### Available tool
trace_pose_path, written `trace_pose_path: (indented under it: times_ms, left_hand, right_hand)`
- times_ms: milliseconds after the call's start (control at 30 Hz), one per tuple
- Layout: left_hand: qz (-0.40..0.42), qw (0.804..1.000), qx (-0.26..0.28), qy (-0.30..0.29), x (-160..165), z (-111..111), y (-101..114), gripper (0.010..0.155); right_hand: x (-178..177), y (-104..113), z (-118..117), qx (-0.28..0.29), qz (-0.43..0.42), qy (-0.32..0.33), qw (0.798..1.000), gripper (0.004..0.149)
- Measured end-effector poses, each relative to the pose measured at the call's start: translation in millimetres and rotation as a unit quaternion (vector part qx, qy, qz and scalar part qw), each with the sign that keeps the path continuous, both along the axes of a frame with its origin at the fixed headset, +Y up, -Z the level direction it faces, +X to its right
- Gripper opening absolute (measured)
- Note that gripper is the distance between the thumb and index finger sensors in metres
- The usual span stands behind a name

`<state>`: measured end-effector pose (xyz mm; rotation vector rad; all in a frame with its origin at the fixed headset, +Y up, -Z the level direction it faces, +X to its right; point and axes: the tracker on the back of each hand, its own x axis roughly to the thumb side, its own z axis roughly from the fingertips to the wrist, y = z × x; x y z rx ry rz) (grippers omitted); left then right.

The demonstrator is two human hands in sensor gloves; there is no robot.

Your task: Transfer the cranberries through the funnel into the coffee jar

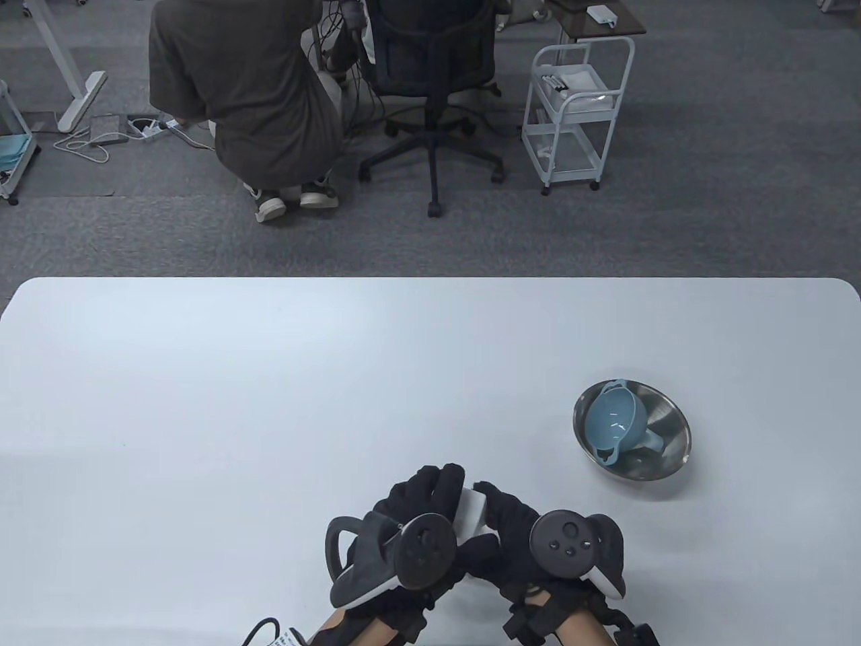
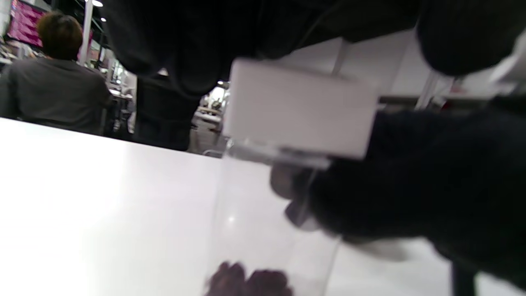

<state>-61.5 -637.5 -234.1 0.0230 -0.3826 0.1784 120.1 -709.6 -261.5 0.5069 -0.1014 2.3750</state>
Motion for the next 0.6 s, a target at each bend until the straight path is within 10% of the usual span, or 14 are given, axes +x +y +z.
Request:
trace_pose_path:
  times_ms: [233, 600]
  left_hand:
    - [-0.004, 1.000, 0.011, 0.009, 9, -5, -12, 0.088]
    - [0.084, 0.970, -0.114, -0.199, -10, -26, -5, 0.076]
  right_hand:
    - [0, -1, 1, 0.005, 0.007, -0.009, 1.000, 0.093]
    - [5, 0, -2, 0.003, -0.031, 0.035, 0.999, 0.094]
